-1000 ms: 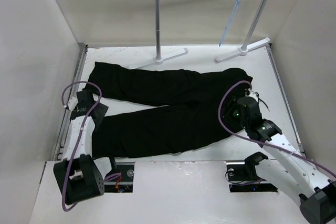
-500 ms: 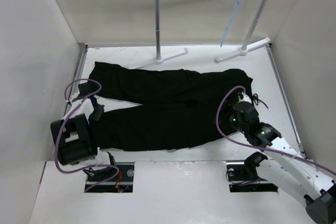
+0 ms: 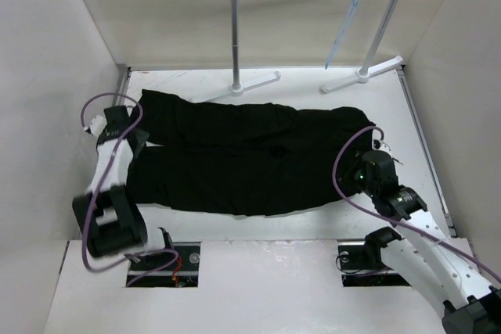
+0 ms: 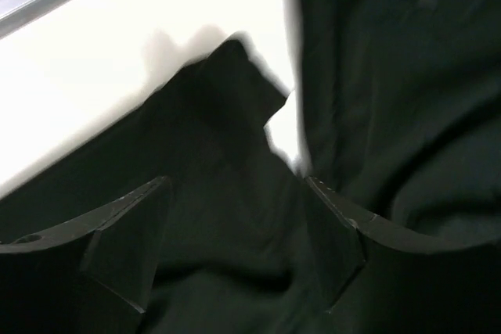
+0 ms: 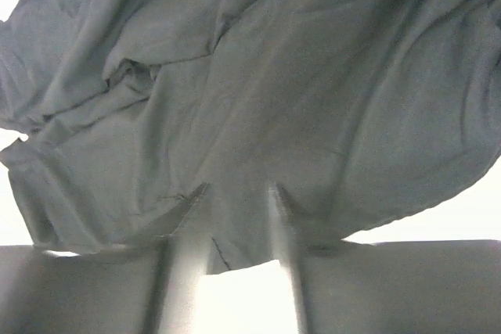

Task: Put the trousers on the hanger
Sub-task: Flatten out the trousers at the center of the board.

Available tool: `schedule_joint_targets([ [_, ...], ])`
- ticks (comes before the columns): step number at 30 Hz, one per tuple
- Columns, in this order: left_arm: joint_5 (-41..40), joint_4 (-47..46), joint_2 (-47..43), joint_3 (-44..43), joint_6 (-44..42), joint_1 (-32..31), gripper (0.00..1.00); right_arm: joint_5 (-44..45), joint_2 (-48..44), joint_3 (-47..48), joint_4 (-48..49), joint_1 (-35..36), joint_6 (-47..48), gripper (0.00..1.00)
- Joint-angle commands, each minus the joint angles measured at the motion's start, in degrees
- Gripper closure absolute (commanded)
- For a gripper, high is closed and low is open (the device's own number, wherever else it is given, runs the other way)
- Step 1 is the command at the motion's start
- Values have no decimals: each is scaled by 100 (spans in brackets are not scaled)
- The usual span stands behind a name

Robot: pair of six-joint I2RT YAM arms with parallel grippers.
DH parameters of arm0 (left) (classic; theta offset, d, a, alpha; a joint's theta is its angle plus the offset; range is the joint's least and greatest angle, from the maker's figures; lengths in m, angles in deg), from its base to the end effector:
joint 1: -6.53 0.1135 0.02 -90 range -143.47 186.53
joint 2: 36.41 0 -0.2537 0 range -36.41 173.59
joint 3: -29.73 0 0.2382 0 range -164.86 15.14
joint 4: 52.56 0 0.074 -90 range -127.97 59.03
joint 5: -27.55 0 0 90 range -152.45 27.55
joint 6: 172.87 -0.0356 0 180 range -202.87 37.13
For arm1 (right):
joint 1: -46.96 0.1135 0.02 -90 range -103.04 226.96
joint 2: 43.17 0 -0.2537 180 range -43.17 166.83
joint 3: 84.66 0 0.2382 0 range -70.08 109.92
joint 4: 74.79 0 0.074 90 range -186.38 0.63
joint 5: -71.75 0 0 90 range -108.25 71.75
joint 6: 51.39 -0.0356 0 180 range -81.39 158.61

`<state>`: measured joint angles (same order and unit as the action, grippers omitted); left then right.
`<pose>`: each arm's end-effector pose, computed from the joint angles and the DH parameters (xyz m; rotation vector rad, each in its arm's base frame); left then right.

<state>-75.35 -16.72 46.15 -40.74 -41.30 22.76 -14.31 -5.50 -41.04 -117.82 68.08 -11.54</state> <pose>0.2790 0.0895 0.2345 -1.2400 2.0322 0.0617 0.1347 0.0494 0.2272 0.6105 2.2021 0.5987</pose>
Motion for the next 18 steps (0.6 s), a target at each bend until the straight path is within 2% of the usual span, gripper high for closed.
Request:
schedule_joint_targets([
  [1,-89,729,-1511,742,-8,218,36,-51,-111,111,-160,167,93,74],
  [2,-63,931,-1915,980,27,279,38,-78,-119,111,-231,264,111,82],
  [3,-11,1116,-2189,1139,62,332,39,-104,-128,111,-301,369,111,86],
  [5,226,1625,-2883,1586,299,560,45,-96,-172,85,-442,589,76,87],
  [7,612,1977,-3438,2044,606,824,46,-43,-277,50,-547,774,6,85],
  [11,957,2058,-3695,2494,1055,1176,42,-113,-348,-3,-609,889,-188,67],
  [13,930,1892,-3590,2573,1231,1229,39,-131,-331,5,-618,889,-206,56],
  [14,913,1787,-3529,2608,1240,1247,39,-140,-322,49,-662,889,-214,47],
  [18,807,1242,-3125,2783,1249,1308,39,-175,-357,146,-794,758,-232,28],
])
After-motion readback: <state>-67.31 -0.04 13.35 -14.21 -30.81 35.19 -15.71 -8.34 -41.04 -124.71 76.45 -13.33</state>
